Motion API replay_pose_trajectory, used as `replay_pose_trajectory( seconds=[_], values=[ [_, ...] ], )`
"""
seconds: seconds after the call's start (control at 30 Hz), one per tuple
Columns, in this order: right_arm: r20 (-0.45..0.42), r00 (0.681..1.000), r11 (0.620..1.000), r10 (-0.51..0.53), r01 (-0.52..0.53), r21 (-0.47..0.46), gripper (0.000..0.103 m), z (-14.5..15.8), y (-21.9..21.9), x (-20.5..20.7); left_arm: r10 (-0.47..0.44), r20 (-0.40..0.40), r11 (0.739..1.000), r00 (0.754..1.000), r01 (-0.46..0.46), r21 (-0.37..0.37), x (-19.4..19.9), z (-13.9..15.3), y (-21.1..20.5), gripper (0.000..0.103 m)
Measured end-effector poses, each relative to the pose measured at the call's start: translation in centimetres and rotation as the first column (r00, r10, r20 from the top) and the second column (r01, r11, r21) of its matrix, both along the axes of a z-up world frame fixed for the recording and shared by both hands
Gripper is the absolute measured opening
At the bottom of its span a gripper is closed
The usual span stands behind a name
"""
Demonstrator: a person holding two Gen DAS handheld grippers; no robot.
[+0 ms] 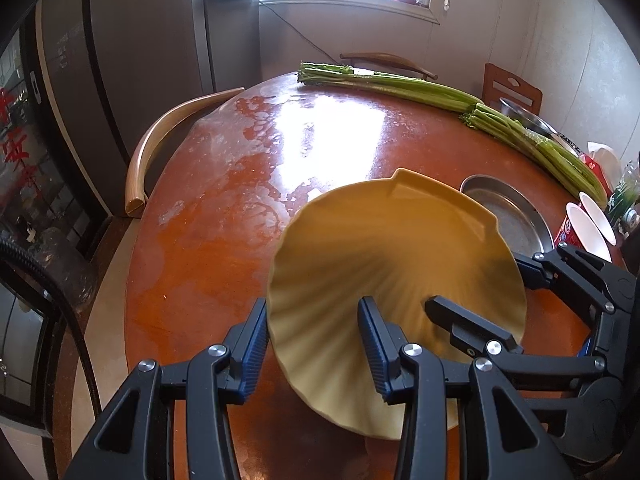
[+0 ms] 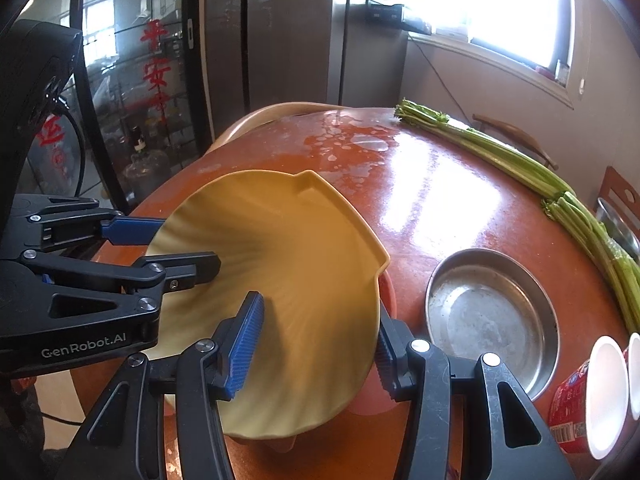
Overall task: Organize plates and bowls
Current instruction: 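Carry the yellow plate over the pink plate and lower it, then open both grippers to release the yellow plate onto the pink plate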
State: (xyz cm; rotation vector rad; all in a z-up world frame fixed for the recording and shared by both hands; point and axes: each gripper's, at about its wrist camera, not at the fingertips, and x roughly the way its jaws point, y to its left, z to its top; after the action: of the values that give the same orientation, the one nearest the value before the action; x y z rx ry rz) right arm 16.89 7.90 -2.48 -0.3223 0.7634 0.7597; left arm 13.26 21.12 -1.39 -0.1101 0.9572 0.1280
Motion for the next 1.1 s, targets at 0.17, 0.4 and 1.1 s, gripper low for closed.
replay_pose_trajectory(
  seconds=[0.17, 0.4, 1.1],
  values=[
    [0.06, 0.998, 0.997, 0.003, 0.002, -0.074, 0.053, -0.4, 0.4, -0.4, -0.006, -0.02, 1.0, 1.0, 0.006, -0.021, 0.1, -0.9, 0.2, 0.044],
    [0.125, 0.989, 0.996, -0.076, 0.081, -0.03, 0.056, 0.0, -1.1, -1.1, 0.001, -0.006, 1.0, 1.0, -0.001, -0.028, 0.1, -0.8, 0.2, 0.044],
    [0.101, 0.95, 0.95, -0.294, 0.28, 0.136, 0.06, 3.0, -9.2, -3.3, -0.013, 0.049, 1.0, 0.999, 0.013, -0.011, -0.3, 0.3, -1.4, 0.059]
  ],
)
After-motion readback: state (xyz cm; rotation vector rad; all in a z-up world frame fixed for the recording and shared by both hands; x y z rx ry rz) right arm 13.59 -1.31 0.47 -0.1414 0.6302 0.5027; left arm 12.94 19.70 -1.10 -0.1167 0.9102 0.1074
